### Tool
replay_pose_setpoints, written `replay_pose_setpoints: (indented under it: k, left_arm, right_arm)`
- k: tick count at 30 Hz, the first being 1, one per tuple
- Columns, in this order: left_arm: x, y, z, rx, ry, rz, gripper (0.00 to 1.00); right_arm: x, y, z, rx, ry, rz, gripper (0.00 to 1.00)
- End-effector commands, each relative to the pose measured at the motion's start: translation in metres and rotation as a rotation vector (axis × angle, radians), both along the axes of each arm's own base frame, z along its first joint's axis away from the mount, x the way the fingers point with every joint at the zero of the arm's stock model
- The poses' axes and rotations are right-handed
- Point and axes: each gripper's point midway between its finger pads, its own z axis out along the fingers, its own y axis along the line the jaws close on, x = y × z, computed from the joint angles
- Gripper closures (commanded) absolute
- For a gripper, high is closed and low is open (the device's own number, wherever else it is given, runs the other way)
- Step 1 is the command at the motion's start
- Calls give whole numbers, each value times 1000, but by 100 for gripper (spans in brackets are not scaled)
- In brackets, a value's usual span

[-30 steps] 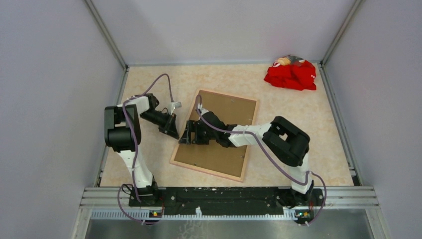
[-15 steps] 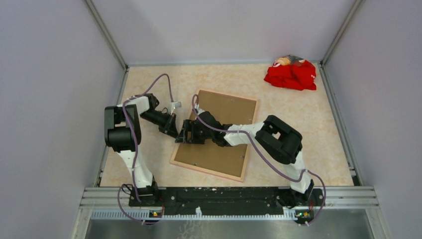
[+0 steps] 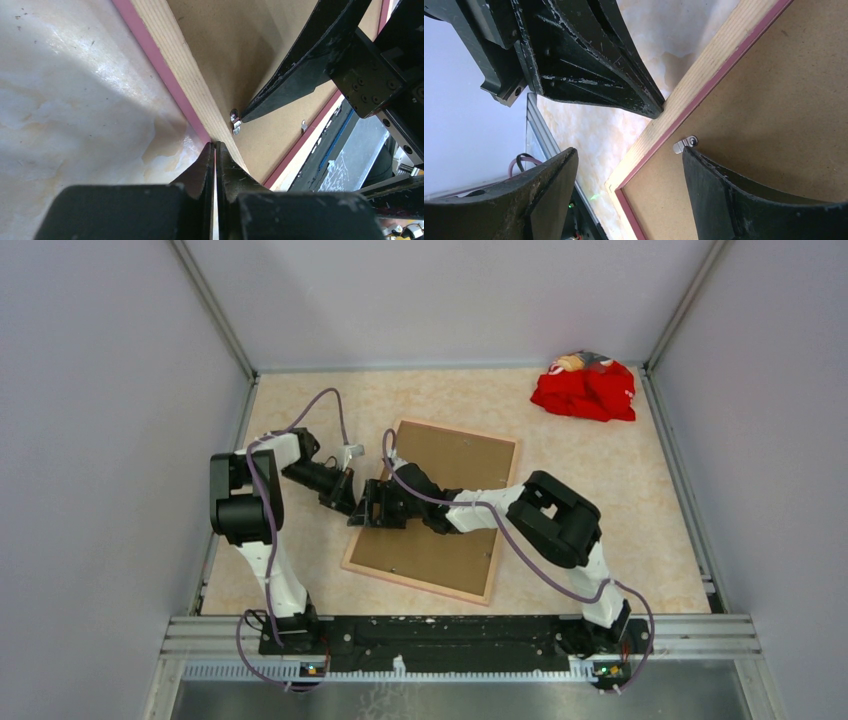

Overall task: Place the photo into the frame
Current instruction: Install the photo frame at the center of the board.

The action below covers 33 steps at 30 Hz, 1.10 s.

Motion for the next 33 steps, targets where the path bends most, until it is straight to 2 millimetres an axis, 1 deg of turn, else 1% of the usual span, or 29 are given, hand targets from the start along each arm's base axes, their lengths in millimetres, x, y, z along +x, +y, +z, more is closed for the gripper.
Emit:
replay_pose_setpoints:
  k: [1,18,21,23,25,28,30,33]
  left_arm:
    - [4,0,-9,0,-53,-27,95]
    - [3,0,-8,3,-59,-36,96]
    - [3,0,-8,3,-58,-36,96]
    - [3,1,-8,7,-59,-36,96]
    - [3,1,-7,11,-61,-38,96]
    - [7,3,-2,4,-64,-34,95]
    - [11,4,4,-6,-72,-28,94]
    - [23,5,16,-26,-89,-9,90]
  right_arm:
    - [1,13,3,18,-21,11,24]
    - [6,17,-4,0,-29,13,25]
    - [5,19,-5,8,-20,21,25]
    - [3,19,-1,13,-23,26,25]
    - [4,16,8,23,-34,24,25]
    - [9,7,33,73,-46,16,23]
    - [17,-5,51,107,-62,-7,21]
    - [36,-32,71,120,-101,-47,17]
